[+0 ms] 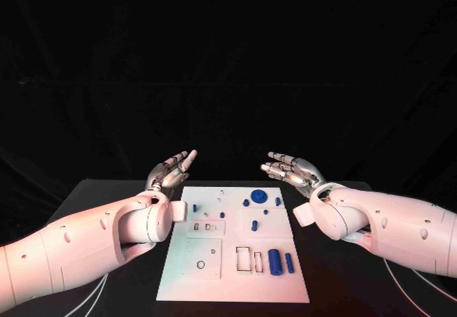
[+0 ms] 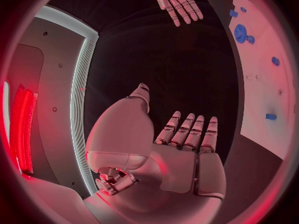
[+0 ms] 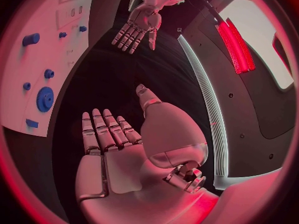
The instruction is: Assemble the parts on the task board
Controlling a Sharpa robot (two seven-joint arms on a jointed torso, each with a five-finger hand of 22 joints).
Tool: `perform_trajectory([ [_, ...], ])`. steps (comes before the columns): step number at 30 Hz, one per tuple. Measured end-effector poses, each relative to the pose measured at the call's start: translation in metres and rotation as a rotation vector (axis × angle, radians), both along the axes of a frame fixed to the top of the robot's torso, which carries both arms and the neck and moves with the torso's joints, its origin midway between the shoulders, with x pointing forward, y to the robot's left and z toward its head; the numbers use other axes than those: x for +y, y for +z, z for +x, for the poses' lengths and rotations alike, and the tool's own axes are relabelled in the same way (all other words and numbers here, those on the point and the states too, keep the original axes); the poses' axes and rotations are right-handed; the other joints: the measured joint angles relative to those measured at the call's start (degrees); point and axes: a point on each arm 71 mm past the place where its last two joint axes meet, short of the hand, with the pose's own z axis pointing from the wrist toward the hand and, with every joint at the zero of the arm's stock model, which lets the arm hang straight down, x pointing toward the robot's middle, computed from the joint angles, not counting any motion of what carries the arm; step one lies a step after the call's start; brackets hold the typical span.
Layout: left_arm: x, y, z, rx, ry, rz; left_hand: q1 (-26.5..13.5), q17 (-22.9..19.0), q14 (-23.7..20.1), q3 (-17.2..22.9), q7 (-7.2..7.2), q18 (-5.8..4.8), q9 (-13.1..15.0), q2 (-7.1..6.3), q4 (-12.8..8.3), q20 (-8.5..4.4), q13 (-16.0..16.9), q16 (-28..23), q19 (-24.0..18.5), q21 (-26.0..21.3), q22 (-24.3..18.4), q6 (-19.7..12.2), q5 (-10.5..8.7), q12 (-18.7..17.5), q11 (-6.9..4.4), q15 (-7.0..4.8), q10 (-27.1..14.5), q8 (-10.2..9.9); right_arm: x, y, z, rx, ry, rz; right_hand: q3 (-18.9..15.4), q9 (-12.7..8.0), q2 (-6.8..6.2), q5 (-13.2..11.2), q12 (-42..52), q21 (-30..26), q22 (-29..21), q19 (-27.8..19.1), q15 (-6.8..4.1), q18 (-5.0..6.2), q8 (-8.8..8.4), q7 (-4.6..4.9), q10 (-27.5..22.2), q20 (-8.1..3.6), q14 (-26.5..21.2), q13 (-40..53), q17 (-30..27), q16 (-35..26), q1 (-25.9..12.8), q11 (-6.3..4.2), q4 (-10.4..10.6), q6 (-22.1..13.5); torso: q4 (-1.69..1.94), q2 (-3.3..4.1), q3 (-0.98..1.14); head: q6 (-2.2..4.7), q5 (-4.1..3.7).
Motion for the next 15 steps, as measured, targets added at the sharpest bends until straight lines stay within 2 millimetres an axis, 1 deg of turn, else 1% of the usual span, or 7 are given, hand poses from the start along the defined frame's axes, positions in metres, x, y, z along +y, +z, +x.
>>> perform_trajectory([
  [3,-0.003,0.004,-0.002,-0.011,-0.017,-0.009,1.7,0.8,8.1,0.2,0.52,0.32,0.7,0.37,-0.2,0.08,0.6,1.8,5.7,2.0,1.0,6.6,0.0,1.4,0.78,0.71,7.6,1.5,0.0,0.003,0.0,-0.032,0.015,-0.031,0.2,0.2,0.05,0.0,0.4,1.2,0.5,2.5,-0.25,0.0,0.26,0.28,4.7,0.04,4.6,0.2,0.2,0.4,0.9,-0.18,-0.8,3.3,0.04,0.41,-0.03,0.18,-0.23],
  [5,0.0,0.006,-0.003,-0.02,-0.018,-0.009,2.8,1.2,13.3,0.0,0.93,0.31,1.0,0.39,-0.3,0.05,0.9,2.9,10.1,3.7,1.7,10.6,0.0,2.5,0.95,0.52,13.3,2.3,-0.002,0.007,0.001,-0.052,0.019,-0.049,0.2,0.3,-0.13,0.0,0.7,2.1,0.8,4.5,-0.49,0.0,0.7,0.45,7.8,0.05,7.6,0.4,0.4,0.8,1.6,-0.36,-1.4,5.6,0.12,0.65,-0.04,0.29,-0.37],
  [7,0.005,0.009,-0.003,-0.029,-0.017,-0.009,3.9,1.8,20.7,-0.3,1.57,0.3,1.5,0.57,-0.6,-0.02,1.5,4.6,15.9,5.9,2.7,15.5,0.0,4.1,0.42,-0.21,21.4,3.4,-0.004,0.011,0.003,-0.075,0.023,-0.068,0.5,0.5,-0.05,0.0,0.8,3.3,1.3,7.1,-0.77,0.89,0.77,0.64,11.2,0.04,11.0,0.6,0.6,0.9,2.3,-0.58,-1.9,8.1,0.23,1.02,-0.07,0.42,-0.45],
  [10,0.009,0.014,-0.006,-0.039,-0.022,-0.009,5.6,2.5,29.2,-0.8,2.66,2.62,1.9,0.89,-1.5,-0.16,1.6,6.7,23.5,9.0,3.8,22.8,0.0,5.1,-0.72,-1.72,27.5,4.6,-0.006,0.017,0.005,-0.106,0.028,-0.096,0.8,0.7,-0.29,0.0,1.1,5.5,2.1,12.1,-1.46,1.43,1.36,1.02,16.4,0.01,16.3,0.8,0.8,1.3,3.5,-1.12,-2.8,12.9,0.38,1.61,-0.11,0.64,-0.64],
  [12,0.011,0.018,-0.008,-0.047,-0.032,-0.011,6.6,2.6,32.2,-1.3,3.31,3.45,1.9,0.89,-2.0,-0.24,1.5,7.4,25.9,10.0,4.0,25.2,0.0,5.1,-1.25,-2.47,29.5,4.7,-0.008,0.021,0.007,-0.132,0.034,-0.123,1.0,0.9,-0.48,0.0,1.5,6.7,2.5,15.0,-2.01,2.24,1.85,1.45,19.3,-0.03,19.3,0.9,0.9,1.8,4.2,-1.56,-3.6,16.4,0.47,2.02,-0.18,0.76,-0.76],
  [14,0.011,0.022,-0.01,-0.054,-0.043,-0.015,7.4,2.8,34.8,-1.5,3.81,4.7,1.7,0.9,-2.6,-0.28,1.5,8.0,27.8,10.9,4.2,26.7,0.0,5.1,-1.75,-3.14,31.2,4.7,-0.009,0.025,0.008,-0.157,0.04,-0.152,1.7,1.2,-0.66,-0.4,1.6,8.0,2.8,17.9,-2.69,2.24,2.14,2.0,22.3,-0.17,22.5,1.0,1.1,2.1,5.0,-2.16,-4.3,20.4,0.58,2.49,-0.26,0.86,-0.86],
  [15,0.011,0.025,-0.012,-0.059,-0.051,-0.018,8.0,3.0,35.9,-1.6,4.01,4.72,1.7,0.89,-3.1,-0.29,1.5,8.1,28.6,11.2,4.2,27.3,0.0,5.1,-2.0,-3.45,31.9,4.7,-0.01,0.027,0.01,-0.174,0.046,-0.175,2.0,1.2,-0.96,-0.7,1.8,8.7,3.0,19.3,-3.06,2.48,2.47,2.28,23.6,-0.31,24.1,1.0,1.1,2.5,5.3,-2.49,-4.8,22.2,0.64,2.69,-0.32,0.89,-0.91],
])
